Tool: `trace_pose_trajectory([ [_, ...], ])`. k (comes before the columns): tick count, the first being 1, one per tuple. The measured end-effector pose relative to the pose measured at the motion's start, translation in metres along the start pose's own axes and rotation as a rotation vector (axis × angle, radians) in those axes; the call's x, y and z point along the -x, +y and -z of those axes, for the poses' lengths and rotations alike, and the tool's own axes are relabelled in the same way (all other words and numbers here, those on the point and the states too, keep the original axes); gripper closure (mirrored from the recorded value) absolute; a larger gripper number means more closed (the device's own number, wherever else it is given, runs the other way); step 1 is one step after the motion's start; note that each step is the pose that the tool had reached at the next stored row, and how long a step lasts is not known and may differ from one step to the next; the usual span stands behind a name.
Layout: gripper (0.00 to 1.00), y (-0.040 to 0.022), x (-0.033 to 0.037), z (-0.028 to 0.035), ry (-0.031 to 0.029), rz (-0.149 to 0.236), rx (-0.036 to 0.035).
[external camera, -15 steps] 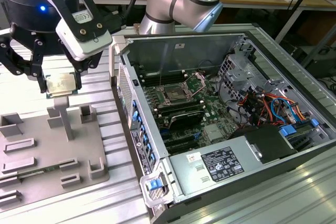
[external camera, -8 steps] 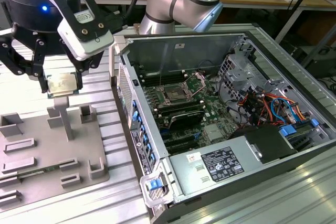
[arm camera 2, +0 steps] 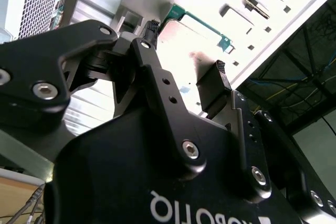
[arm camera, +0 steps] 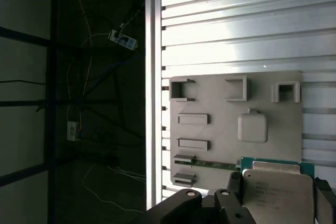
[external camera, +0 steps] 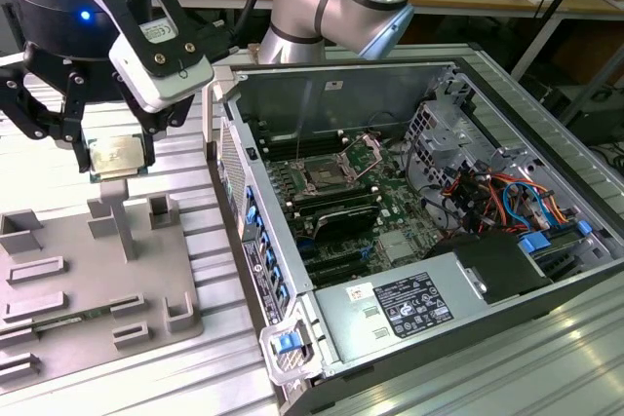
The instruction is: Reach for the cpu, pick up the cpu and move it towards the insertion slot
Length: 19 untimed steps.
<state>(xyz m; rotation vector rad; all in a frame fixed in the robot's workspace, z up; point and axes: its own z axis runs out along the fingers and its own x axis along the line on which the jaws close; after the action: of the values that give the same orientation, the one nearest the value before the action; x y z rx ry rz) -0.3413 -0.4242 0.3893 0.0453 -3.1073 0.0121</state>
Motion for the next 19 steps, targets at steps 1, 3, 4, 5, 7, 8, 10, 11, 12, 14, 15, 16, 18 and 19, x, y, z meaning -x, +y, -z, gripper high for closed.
trace_pose_trajectory([
  [1,0.45,0.0000,0.0002,0.0000,-0.0001,0.000,-0.0003],
  [3,0.45,0.0000,0.0008,0.0000,-0.0005,0.000,-0.0016],
  [4,0.45,-0.0001,0.0011,0.0001,-0.0010,0.000,-0.0023],
  [5,0.45,-0.0001,0.0014,0.0001,-0.0012,0.000,-0.0027],
  [7,0.45,-0.0001,0.0023,0.0001,-0.0014,0.000,-0.0033],
  [8,0.45,-0.0002,0.0031,0.0001,-0.0014,0.000,-0.0035],
  [10,0.45,-0.0002,0.0048,0.0001,-0.0014,0.000,-0.0039],
  [11,0.45,-0.0002,0.0061,0.0002,-0.0014,0.000,-0.0040],
  [12,0.45,-0.0002,0.0072,0.0002,-0.0014,0.000,-0.0040],
  [14,0.45,-0.0003,0.0106,0.0002,-0.0014,0.000,-0.0041],
  [15,0.45,-0.0004,0.0115,0.0002,-0.0015,0.000,-0.0041],
  [16,0.45,-0.0004,0.0128,0.0002,-0.0015,0.000,-0.0042],
  [18,0.45,-0.0005,0.0152,0.0003,-0.0015,0.000,-0.0043],
  [19,0.45,-0.0005,0.0161,0.0003,-0.0015,0.000,-0.0043],
])
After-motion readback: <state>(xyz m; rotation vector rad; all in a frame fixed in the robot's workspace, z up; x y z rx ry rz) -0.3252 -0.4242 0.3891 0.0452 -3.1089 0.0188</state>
